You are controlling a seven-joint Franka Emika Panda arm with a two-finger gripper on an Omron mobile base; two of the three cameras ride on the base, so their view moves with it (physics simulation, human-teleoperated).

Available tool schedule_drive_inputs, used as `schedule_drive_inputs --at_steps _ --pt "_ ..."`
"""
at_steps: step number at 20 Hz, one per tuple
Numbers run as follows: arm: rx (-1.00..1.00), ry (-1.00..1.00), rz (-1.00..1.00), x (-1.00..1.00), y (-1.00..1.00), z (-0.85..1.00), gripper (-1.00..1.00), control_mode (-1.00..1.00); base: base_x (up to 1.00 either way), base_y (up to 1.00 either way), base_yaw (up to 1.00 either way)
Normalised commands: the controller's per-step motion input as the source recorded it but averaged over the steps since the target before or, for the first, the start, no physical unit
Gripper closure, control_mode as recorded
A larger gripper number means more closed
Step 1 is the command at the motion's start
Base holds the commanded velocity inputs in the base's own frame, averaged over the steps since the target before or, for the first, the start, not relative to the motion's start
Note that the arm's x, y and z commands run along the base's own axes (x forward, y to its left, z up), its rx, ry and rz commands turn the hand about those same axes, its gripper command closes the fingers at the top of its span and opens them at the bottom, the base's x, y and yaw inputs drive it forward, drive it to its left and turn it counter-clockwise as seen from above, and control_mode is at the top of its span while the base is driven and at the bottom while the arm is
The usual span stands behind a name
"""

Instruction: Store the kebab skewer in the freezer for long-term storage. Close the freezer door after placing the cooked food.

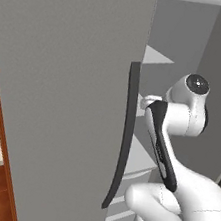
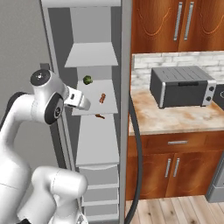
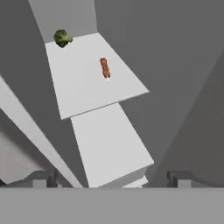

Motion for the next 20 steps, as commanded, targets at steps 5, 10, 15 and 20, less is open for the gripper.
schedule_drive_inputs --at_steps 5,10,15,20 --pt "0.01 0.18 -0.01 -0.7 0.1 0.05 -1.0 -1.0 0.0 0.0 0.0" --pt "0.05 0.21 0.01 -0.47 0.07 0.0 -1.0 -1.0 0.0 0.0 0.0" --pt "0.03 0.22 0.08 -0.4 0.13 0.0 -1.0 -1.0 0.0 0.0 0.0" --pt "0.01 0.08 0.12 -0.52 0.08 0.0 -1.0 -1.0 0.0 0.0 0.0"
